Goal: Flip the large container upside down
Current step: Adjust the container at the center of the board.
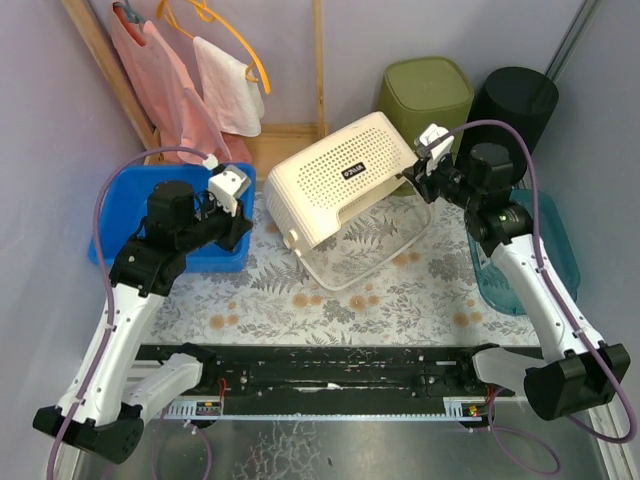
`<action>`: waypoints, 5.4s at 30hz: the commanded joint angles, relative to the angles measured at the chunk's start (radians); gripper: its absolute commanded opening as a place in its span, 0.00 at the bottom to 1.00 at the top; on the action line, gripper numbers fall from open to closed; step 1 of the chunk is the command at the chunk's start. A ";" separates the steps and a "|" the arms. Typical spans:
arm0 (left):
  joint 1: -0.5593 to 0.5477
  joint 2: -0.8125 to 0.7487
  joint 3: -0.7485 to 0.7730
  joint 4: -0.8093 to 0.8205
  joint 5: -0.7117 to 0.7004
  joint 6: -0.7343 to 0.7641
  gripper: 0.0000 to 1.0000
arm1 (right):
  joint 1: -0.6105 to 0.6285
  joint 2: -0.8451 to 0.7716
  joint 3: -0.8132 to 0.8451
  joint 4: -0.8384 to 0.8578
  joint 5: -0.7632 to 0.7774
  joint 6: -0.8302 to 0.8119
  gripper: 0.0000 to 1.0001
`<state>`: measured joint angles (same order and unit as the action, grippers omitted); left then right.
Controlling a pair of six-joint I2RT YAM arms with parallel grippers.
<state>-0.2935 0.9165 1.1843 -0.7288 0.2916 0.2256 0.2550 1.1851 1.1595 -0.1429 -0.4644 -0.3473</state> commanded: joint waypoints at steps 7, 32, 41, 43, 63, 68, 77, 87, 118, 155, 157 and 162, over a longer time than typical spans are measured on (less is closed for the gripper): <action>-0.090 0.060 0.089 -0.092 0.036 0.053 0.21 | 0.005 -0.015 0.089 -0.229 0.081 -0.233 0.63; -0.230 -0.039 -0.387 0.387 -0.138 -0.305 0.95 | -0.105 -0.150 -0.142 -0.183 0.169 -0.110 0.73; -0.217 0.043 -0.413 0.452 0.217 -0.164 1.00 | -0.145 -0.219 -0.225 -0.157 0.162 -0.094 0.74; -0.217 0.047 -0.422 0.467 0.176 -0.133 1.00 | -0.149 -0.220 -0.223 -0.160 0.159 -0.094 0.74; -0.217 0.123 -0.505 0.690 -0.016 -0.059 1.00 | -0.169 -0.236 -0.216 -0.176 0.131 -0.094 0.74; -0.218 0.167 -0.538 0.799 -0.021 -0.068 1.00 | -0.171 -0.235 -0.218 -0.177 0.133 -0.097 0.74; -0.217 0.259 -0.527 0.980 0.013 -0.142 0.00 | -0.172 -0.228 -0.214 -0.178 0.150 -0.105 0.74; -0.048 0.261 -0.189 0.679 0.468 -0.495 0.00 | -0.172 -0.246 -0.093 -0.319 0.156 -0.175 0.73; -0.009 0.104 -0.262 0.354 0.329 0.087 0.00 | -0.583 0.343 0.533 -1.326 -0.891 -0.817 0.69; -0.620 0.312 0.300 0.049 -0.467 0.566 0.00 | -0.482 -0.067 -0.395 0.880 -0.601 0.805 0.74; -0.659 0.354 0.301 0.040 -0.472 0.531 0.00 | -0.463 -0.071 -0.414 0.881 -0.586 0.794 0.74; -0.760 0.483 0.295 0.015 -0.523 0.488 0.00 | -0.446 -0.097 -0.357 0.670 -0.622 0.630 0.74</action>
<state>-0.9920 1.2896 1.5280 -0.5953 -0.1814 0.8249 -0.2043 1.1343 0.7471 0.6228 -1.0882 0.3985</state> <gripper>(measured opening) 0.293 0.742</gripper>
